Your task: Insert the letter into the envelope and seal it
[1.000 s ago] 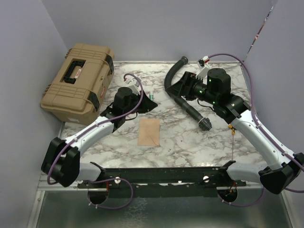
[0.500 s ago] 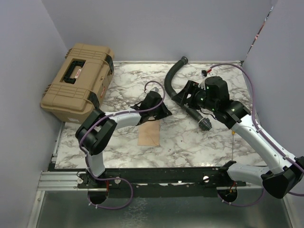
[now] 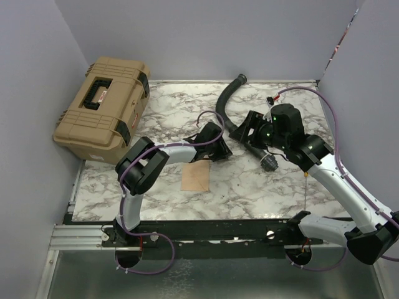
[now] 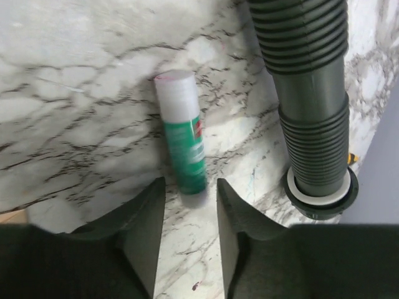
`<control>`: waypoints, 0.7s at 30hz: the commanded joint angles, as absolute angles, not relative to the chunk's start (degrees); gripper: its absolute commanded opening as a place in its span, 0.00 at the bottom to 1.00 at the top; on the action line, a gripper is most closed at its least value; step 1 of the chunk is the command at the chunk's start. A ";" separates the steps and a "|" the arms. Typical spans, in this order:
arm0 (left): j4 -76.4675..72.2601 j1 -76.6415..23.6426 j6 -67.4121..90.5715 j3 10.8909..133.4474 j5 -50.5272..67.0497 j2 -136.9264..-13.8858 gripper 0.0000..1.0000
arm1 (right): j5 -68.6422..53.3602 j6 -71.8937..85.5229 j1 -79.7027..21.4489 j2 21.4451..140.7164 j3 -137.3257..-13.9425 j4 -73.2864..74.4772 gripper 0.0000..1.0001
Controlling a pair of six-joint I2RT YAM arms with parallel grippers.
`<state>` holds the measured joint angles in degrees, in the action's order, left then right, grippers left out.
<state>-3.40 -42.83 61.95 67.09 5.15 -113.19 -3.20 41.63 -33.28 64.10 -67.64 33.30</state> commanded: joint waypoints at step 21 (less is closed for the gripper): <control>12.37 -43.60 45.77 57.47 -16.44 -73.76 0.99 | 15.95 40.34 -33.13 65.56 -81.19 59.89 0.77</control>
